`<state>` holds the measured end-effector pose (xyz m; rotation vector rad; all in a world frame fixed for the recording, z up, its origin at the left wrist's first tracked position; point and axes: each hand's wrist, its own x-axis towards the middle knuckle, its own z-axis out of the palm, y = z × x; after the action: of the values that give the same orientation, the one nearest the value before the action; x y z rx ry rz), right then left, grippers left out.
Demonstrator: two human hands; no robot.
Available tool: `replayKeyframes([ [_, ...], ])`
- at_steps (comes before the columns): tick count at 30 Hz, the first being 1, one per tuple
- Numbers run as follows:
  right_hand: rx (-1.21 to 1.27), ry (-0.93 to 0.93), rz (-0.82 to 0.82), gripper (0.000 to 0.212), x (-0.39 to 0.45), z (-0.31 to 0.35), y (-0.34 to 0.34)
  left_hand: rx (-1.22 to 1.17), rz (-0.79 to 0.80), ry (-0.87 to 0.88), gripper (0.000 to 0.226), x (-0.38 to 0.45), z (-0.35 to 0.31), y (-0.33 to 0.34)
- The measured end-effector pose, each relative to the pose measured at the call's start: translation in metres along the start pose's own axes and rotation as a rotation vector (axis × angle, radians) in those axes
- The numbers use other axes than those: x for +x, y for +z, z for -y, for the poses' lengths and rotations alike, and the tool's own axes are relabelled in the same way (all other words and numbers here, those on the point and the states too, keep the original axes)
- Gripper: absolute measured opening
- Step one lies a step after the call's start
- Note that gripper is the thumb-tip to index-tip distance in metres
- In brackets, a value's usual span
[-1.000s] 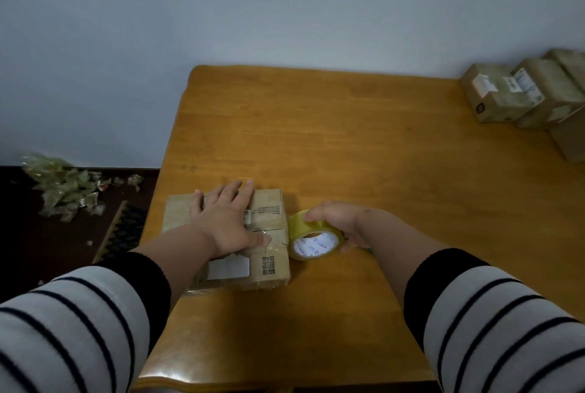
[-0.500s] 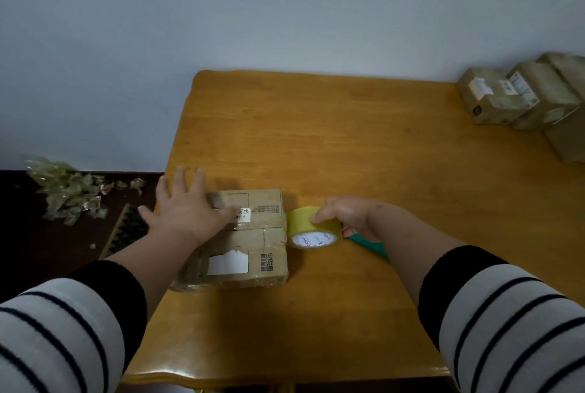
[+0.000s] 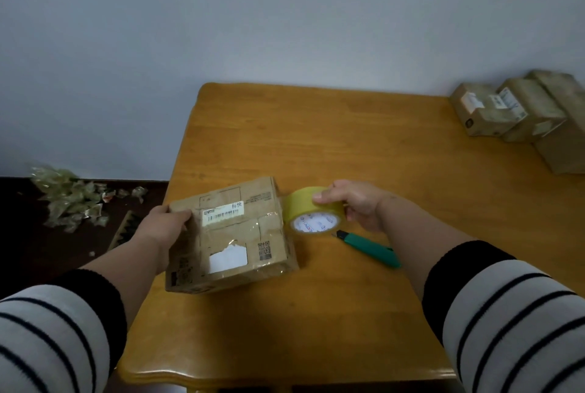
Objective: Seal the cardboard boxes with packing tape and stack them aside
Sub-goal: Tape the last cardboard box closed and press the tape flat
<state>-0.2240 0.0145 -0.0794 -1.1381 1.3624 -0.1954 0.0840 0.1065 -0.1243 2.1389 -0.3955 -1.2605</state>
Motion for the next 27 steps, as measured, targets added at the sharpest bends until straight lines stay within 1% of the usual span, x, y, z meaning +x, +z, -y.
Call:
replayKeyframes([
  [2, 0.07, -0.07, -0.009, 0.024, -0.003, 0.008, -0.004, -0.09, 0.047, -0.027, 0.038, -0.004, 0.003, 0.0],
  [4, 0.102, -0.113, -0.018, 0.028, -0.008, 0.017, -0.006, -0.136, 0.068, -0.035, 0.033, -0.008, 0.006, 0.003],
  [7, 0.087, -0.131, -0.024, 0.035, -0.014, 0.023, -0.006, -0.133, 0.081, -0.045, 0.016, -0.014, 0.011, 0.011],
  [8, 0.091, -0.134, -0.024, 0.032, -0.015, 0.024, -0.005, -0.105, 0.093, -0.055, 0.017, -0.015, 0.012, 0.013],
  [11, 0.131, -0.164, -0.014, 0.027, -0.016, 0.024, 0.002, 0.015, 0.102, -0.073, 0.037, -0.018, 0.009, 0.016],
  [14, 0.161, -0.214, -0.029, 0.042, -0.016, 0.029, 0.013, 0.225, 0.002, -0.08, 0.063, -0.016, 0.001, 0.011],
  [15, 0.18, -0.235, -0.029, 0.047, -0.016, 0.031, 0.017, 0.296, -0.05, -0.069, 0.066, -0.013, 0.002, 0.009],
  [17, 0.217, -0.282, -0.02, 0.05, -0.015, 0.037, 0.025, 0.369, -0.096, -0.033, 0.06, -0.006, 0.003, 0.004],
  [19, 0.263, -0.319, 0.005, 0.045, -0.014, 0.042, 0.032, 0.313, -0.091, -0.009, 0.049, -0.005, 0.006, 0.001],
  [20, 0.295, -0.338, 0.045, 0.036, -0.014, 0.045, 0.035, 0.253, -0.063, -0.015, 0.044, -0.008, 0.009, 0.0],
  [21, 0.32, -0.356, 0.104, 0.022, -0.014, 0.048, 0.039, 0.151, -0.016, -0.037, 0.041, -0.013, 0.011, -0.001],
  [22, 0.341, -0.366, 0.161, 0.012, -0.015, 0.051, 0.042, 0.052, 0.041, -0.075, 0.041, -0.019, 0.013, -0.004],
  [23, 0.362, -0.37, 0.201, 0.014, -0.015, 0.054, 0.045, -0.021, 0.107, -0.111, 0.047, -0.024, 0.014, -0.007],
  [25, 0.373, -0.362, 0.206, 0.029, -0.014, 0.061, 0.054, -0.027, 0.214, -0.155, 0.075, -0.03, 0.015, -0.011],
  [26, 0.349, -0.367, 0.184, 0.037, -0.013, 0.065, 0.059, 0.006, 0.234, -0.159, 0.09, -0.033, 0.014, -0.014],
  [27, 0.303, -0.382, 0.161, 0.04, -0.012, 0.07, 0.064, 0.03, 0.217, -0.147, 0.099, -0.034, 0.012, -0.015],
])
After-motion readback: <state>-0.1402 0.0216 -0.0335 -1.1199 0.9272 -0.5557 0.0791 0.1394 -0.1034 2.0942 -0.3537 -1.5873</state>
